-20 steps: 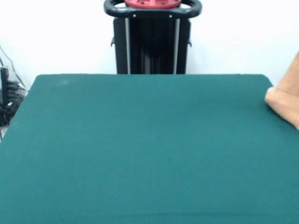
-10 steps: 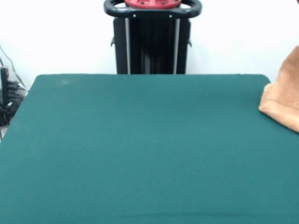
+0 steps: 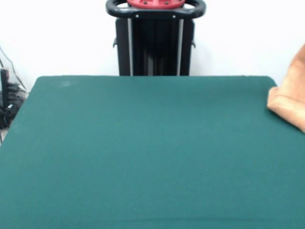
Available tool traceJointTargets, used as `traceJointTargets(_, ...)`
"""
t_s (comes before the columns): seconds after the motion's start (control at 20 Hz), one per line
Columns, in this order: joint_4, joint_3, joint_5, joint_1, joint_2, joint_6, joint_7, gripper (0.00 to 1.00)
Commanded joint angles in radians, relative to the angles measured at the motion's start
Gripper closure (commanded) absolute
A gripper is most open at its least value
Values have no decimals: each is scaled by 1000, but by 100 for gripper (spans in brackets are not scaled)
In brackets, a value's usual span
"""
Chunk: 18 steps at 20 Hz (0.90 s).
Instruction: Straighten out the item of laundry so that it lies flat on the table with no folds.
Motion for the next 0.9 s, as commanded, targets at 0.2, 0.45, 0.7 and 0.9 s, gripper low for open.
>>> traceJointTargets(0.2,-163,-229,111,186,-29,305,294,100)
traceJointTargets(0.45,-165,-223,134,178,-12,284,269,100)
traceJointTargets(0.7,-176,-227,163,196,8,272,273,100)
traceJointTargets(0.9,-242,-287,192,280,56,312,334,100)
